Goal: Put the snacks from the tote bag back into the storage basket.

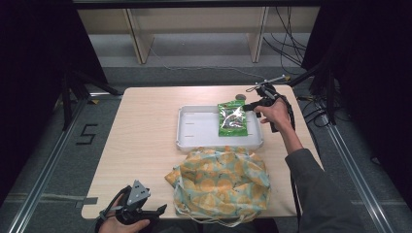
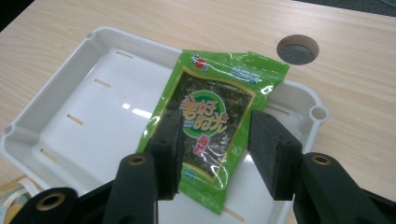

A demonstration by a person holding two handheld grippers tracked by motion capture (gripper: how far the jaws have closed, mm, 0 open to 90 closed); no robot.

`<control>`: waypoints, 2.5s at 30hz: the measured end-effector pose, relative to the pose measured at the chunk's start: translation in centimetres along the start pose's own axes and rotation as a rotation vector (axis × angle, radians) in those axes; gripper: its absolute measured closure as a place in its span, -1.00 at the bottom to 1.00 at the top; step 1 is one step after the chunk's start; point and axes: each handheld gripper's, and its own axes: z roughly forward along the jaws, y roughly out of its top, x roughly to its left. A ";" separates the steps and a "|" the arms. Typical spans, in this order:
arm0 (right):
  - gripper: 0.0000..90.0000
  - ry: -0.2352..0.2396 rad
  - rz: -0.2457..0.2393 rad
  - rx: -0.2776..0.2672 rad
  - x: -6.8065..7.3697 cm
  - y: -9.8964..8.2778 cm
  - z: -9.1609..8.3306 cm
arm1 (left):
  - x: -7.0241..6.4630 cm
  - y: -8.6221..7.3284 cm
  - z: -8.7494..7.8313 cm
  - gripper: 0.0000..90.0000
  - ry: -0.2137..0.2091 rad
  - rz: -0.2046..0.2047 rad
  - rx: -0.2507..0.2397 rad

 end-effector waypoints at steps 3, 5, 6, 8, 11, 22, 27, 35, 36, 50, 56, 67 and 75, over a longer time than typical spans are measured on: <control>0.24 0.004 -0.071 -0.010 -0.2 -0.3 -0.5 | 0.0 0.0 0.1 -0.53 -0.002 -0.011 -0.011; 0.24 0.012 -0.068 -0.013 0.1 -0.7 -0.9 | 0.0 0.0 0.0 -0.53 0.000 0.000 -0.003; 0.23 0.012 -0.062 -0.013 0.3 -0.9 -1.0 | 0.0 0.0 0.1 -0.53 -0.001 -0.001 -0.002; 0.22 0.010 -0.090 -0.001 0.4 -1.2 -1.4 | 0.0 0.0 0.1 -0.53 -0.009 -0.007 -0.005; 0.21 0.024 -0.091 0.008 0.8 -2.0 -2.0 | 0.3 0.0 0.0 -0.53 0.004 0.024 0.001; 0.18 0.073 -0.170 0.000 2.3 -4.1 -3.4 | 0.2 0.0 0.0 -0.53 0.004 0.004 0.002; 0.17 0.102 -0.234 -0.013 3.1 -4.8 -3.8 | 0.2 0.0 0.1 -0.53 0.003 -0.005 -0.006; 0.15 0.123 -0.212 0.011 3.8 -6.2 -4.5 | 0.3 0.0 -0.1 -0.53 0.008 0.020 0.005; 0.14 0.124 -0.231 -0.004 3.7 -6.3 -4.6 | 0.3 0.0 -0.1 -0.53 0.008 0.020 0.004; 0.04 0.095 -0.204 -0.014 1.8 -9.8 -6.2 | 0.6 0.1 -0.2 -0.53 0.018 0.027 -0.004; 0.01 0.093 -0.177 -0.014 1.5 -11.0 -6.9 | 0.6 0.1 -0.3 -0.53 0.021 0.025 -0.005; -0.07 0.109 -0.204 -0.052 1.4 -13.0 -8.1 | 0.5 0.1 -0.1 -0.53 0.049 0.008 -0.013; -0.13 0.092 -0.171 -0.061 1.6 -14.4 -8.8 | 0.7 0.2 -0.4 -0.53 0.026 0.026 -0.013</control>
